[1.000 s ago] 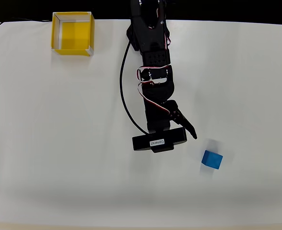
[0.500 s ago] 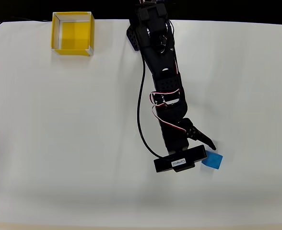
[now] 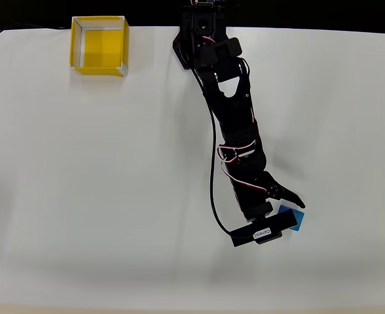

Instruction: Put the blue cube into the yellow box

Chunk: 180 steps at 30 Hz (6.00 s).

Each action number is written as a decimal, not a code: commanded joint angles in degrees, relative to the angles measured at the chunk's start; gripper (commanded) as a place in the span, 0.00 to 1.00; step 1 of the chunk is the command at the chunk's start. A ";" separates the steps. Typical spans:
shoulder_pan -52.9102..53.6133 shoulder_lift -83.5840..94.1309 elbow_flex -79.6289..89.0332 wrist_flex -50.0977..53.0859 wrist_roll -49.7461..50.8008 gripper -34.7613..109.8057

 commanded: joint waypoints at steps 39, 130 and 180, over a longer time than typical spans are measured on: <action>-5.62 -20.57 -28.74 -0.88 0.53 0.46; 95.89 52.12 -6.15 65.83 5.45 0.31; 115.84 71.63 27.86 76.55 -6.15 0.31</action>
